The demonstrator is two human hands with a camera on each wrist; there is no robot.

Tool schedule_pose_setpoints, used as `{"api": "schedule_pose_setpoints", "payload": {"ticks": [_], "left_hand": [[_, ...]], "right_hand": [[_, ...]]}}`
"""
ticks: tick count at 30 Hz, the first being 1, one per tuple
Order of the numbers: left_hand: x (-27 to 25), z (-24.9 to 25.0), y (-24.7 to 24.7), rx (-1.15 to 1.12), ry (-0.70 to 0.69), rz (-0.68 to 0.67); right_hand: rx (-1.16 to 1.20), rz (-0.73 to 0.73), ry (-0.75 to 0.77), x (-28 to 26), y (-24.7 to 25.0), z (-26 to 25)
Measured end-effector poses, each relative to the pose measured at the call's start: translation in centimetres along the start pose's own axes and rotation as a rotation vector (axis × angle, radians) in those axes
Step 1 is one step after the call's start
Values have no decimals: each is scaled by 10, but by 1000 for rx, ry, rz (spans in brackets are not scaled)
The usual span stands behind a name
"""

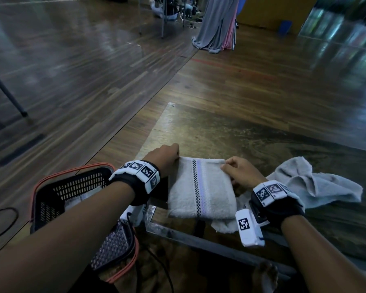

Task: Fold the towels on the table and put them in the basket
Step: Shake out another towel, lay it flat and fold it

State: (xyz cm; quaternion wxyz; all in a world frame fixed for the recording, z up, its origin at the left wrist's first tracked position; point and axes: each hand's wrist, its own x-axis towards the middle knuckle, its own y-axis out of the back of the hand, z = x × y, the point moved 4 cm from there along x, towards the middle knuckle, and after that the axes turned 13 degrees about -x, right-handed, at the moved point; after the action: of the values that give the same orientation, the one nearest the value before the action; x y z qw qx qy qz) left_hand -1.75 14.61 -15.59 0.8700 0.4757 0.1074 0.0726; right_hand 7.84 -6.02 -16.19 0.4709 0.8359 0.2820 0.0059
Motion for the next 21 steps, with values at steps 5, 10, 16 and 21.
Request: {"api": "schedule_pose_setpoints", "payload": {"ticks": [5, 10, 16, 21], "left_hand": [[0, -9, 2, -21, 6, 5], [-5, -11, 8, 21, -21, 70], [-29, 25, 0, 113, -239, 239], [-45, 32, -35, 171, -98, 168]], "right_hand": [[-136, 27, 33, 6, -2, -6], [-136, 44, 20, 7, -1, -7], [-449, 299, 132, 0, 5, -22], [-915, 327, 256, -19, -9, -44]]}}
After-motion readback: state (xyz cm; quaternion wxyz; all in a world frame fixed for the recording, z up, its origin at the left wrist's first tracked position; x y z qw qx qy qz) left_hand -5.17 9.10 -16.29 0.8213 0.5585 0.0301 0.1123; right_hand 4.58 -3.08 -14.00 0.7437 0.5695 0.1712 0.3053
